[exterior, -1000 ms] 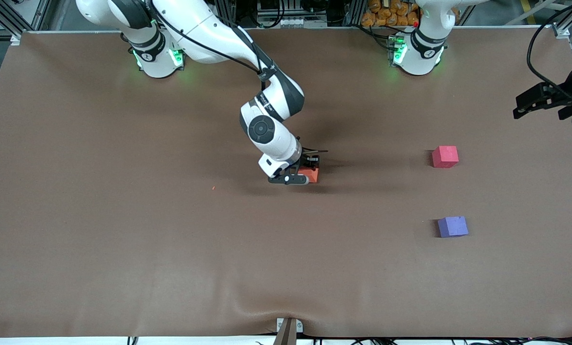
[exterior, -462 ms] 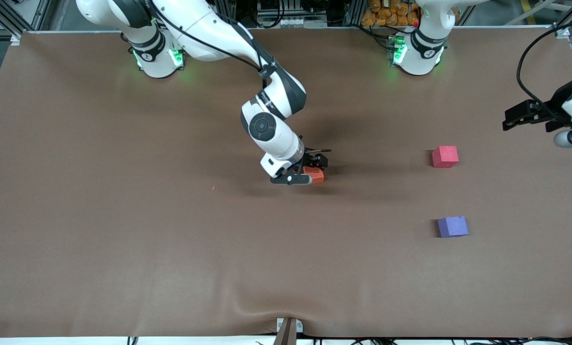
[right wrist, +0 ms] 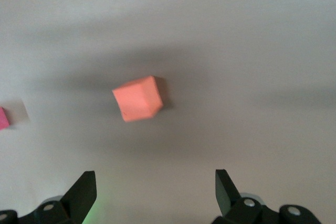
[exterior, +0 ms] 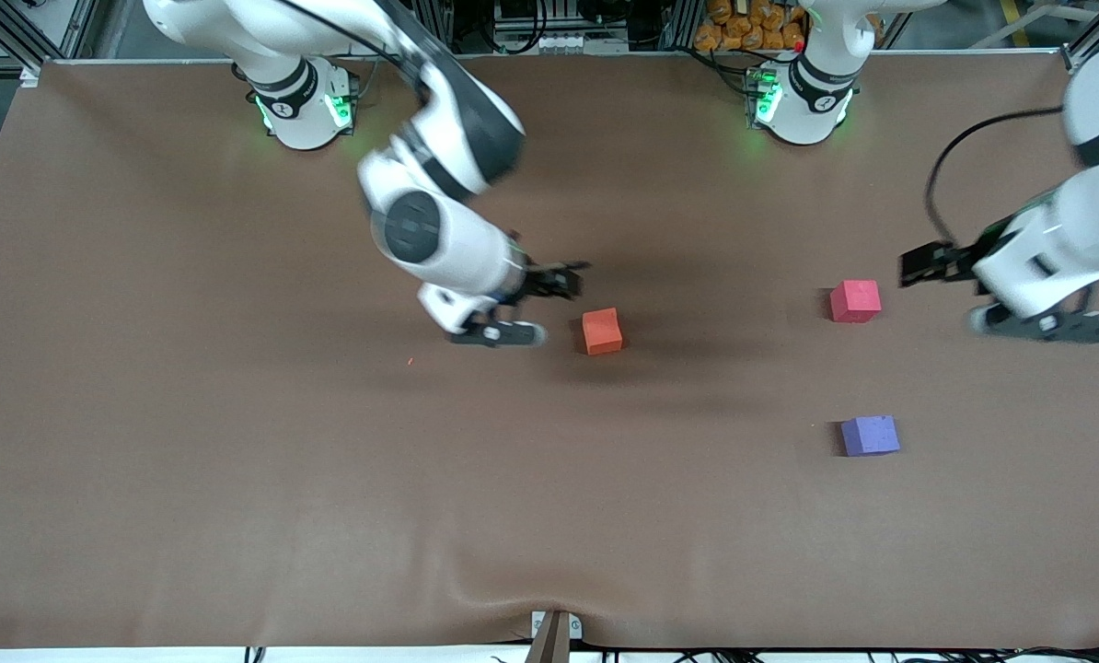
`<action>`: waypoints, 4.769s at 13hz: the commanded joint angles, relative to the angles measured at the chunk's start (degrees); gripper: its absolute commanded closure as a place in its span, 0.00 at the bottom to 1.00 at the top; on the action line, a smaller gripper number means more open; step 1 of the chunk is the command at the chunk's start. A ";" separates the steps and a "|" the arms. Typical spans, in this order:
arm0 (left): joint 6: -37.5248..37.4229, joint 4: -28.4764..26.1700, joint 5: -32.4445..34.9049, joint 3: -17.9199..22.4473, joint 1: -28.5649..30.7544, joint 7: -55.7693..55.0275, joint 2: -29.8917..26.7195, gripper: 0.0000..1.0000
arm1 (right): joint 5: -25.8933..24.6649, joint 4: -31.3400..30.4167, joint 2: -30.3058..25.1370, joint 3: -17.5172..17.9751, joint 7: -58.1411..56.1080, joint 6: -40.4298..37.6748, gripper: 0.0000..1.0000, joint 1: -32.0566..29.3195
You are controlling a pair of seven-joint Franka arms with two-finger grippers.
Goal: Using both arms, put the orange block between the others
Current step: 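Release the orange cube while the left gripper reaches toward it, then lower the left gripper onto the orange cube while the right gripper withdraws, then close the left gripper on the orange cube and lift it, then carry the orange cube with the left gripper toward the blue cube, then lower the orange cube between the pink and blue cubes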
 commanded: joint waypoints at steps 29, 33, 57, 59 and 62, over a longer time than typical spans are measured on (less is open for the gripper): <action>33.67 0.46 1.17 -0.66 -33.46 -50.70 32.10 0.82 | -23.89 -7.77 -30.45 1.64 -38.08 -28.23 0.00 -39.17; 28.95 0.55 1.60 -0.22 -28.91 -50.44 26.07 1.00 | -23.81 -6.37 -30.10 1.90 -37.62 -28.24 0.00 -38.37; 40.60 -24.23 9.08 -0.30 8.82 -1.84 14.35 1.00 | -21.87 -1.53 -27.90 -1.70 -37.44 -34.83 0.00 -35.29; 41.14 -24.50 9.08 -0.39 8.91 -1.84 14.61 1.00 | -21.96 -1.62 -27.90 -1.61 -37.44 -34.83 0.00 -35.38; 42.10 -24.50 9.16 -0.39 8.91 -1.84 15.49 1.00 | -21.96 -1.88 -27.90 -1.52 -37.44 -35.01 0.00 -35.47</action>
